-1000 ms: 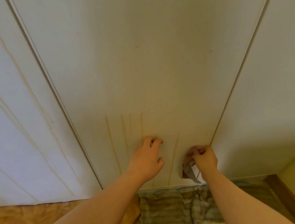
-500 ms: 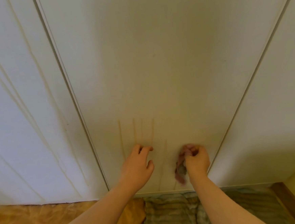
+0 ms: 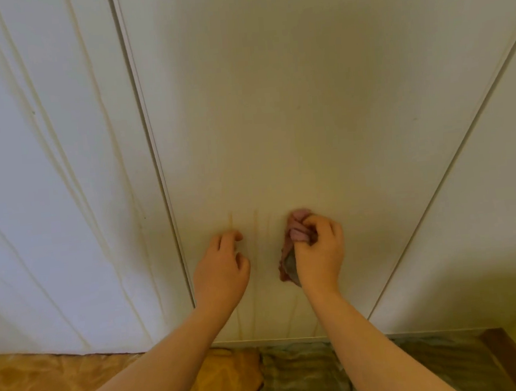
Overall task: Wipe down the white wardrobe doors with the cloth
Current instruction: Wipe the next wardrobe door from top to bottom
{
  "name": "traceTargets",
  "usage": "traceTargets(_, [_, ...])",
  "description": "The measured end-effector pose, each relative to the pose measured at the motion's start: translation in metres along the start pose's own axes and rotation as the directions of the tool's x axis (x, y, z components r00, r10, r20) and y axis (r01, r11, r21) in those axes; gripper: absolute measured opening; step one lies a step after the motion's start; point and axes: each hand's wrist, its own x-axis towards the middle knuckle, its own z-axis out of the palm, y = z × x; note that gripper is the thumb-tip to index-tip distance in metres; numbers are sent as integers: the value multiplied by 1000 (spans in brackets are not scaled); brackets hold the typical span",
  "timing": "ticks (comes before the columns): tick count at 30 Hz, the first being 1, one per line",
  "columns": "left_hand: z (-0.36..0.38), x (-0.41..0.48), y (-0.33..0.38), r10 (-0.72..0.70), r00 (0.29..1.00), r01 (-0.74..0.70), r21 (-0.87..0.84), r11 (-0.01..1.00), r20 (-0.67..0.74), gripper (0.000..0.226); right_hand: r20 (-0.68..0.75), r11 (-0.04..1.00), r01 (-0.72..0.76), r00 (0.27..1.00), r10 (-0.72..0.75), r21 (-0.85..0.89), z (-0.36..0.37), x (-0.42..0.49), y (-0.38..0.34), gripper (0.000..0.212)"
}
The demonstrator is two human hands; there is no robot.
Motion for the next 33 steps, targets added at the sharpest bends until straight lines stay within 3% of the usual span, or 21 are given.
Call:
traceTargets(5, [-16, 19, -7, 45, 981, -46, -2, 999, -190, 27, 15, 996, 76, 997, -75, -35, 16, -4, -4, 26])
traceTargets(9, [-24, 24, -8, 26, 993, -24, 18, 1000, -113, 27, 115, 996, -6, 993, 16, -91, 18, -18, 3, 23])
traceTargets(13, [-22, 24, -15, 77, 993, -75, 27, 997, -88, 30, -86, 981, 194, 977, -196, -29, 23, 3, -28, 27])
traceTargets(15, [-22, 23, -18, 87, 994, -86, 17, 996, -73, 31, -32, 967, 249, 967, -251, -58, 26, -1, -22, 27])
traceTargets(18, [-24, 18, -18, 52, 996, -55, -44, 998, -68, 31, 193, 986, 114, 977, -88, -126, 24, -21, -5, 23])
traceTargets(20, [-25, 13, -16, 19, 996, -29, -117, 993, -85, 27, 161, 994, 57, 986, -41, -97, 26, -21, -8, 22])
traceTargets(22, [-23, 6, -11, 46, 995, -61, -177, 982, -90, 23, 93, 1000, 16, 996, -15, -10, 27, -16, -24, 18])
traceTargets(24, [-19, 0, -4, 109, 994, -110, -225, 968, -21, 22, 121, 996, -38, 992, 28, 81, 27, -10, -34, 16])
traceTargets(26, [-13, -3, 6, 188, 981, -170, -299, 939, 34, 27, 247, 976, -125, 966, 78, 181, 22, -9, -36, 17])
traceTargets(29, [-5, 4, 24, 199, 980, -191, -359, 914, -15, 30, 467, 840, -342, 876, 121, 422, 4, -7, -39, 29])
traceTargets(31, [-2, 14, 35, 123, 991, -135, -309, 941, -61, 22, 481, 822, -343, 871, 98, 455, -6, -2, -40, 33])
traceTargets(33, [-3, 21, 40, 104, 986, -128, -197, 972, -130, 15, 347, 884, -233, 934, 87, 406, -11, 4, -39, 28])
